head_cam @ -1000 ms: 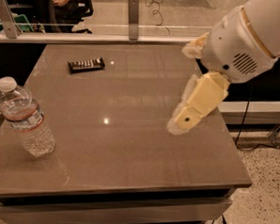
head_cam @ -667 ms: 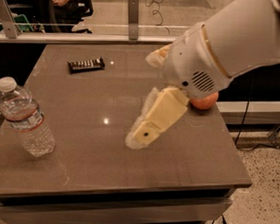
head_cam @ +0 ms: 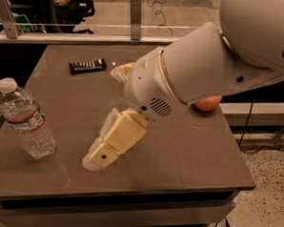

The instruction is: Move water bottle near rxbar chocolate

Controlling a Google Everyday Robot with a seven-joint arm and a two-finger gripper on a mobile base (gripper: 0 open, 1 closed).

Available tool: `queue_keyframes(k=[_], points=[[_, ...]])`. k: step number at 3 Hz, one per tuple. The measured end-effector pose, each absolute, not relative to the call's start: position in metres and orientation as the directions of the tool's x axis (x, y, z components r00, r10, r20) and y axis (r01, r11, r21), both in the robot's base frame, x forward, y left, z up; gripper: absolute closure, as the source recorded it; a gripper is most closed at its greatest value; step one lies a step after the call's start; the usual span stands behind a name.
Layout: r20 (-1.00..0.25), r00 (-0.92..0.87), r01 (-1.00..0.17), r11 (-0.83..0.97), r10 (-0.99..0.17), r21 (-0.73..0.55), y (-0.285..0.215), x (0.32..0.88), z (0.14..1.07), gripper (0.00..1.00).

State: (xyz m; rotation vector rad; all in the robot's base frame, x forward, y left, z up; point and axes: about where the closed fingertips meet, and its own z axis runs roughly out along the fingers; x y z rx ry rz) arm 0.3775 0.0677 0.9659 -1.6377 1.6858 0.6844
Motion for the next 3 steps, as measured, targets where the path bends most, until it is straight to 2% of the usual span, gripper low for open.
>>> queue_keyframes(k=[1, 2, 3], points=[[-0.789, 0.038, -0.992, 0.075, -0.613, -0.106, 0.063, 0.378, 0.970, 0.00], [-0.844, 0.046, -0.991, 0.084, -0.534, -0.106, 0.077, 0.382, 0.952, 0.00], [-0.910, 0.067, -0.987, 0.108, -0.408, -0.121, 0.112, 0.399, 0.931, 0.00]])
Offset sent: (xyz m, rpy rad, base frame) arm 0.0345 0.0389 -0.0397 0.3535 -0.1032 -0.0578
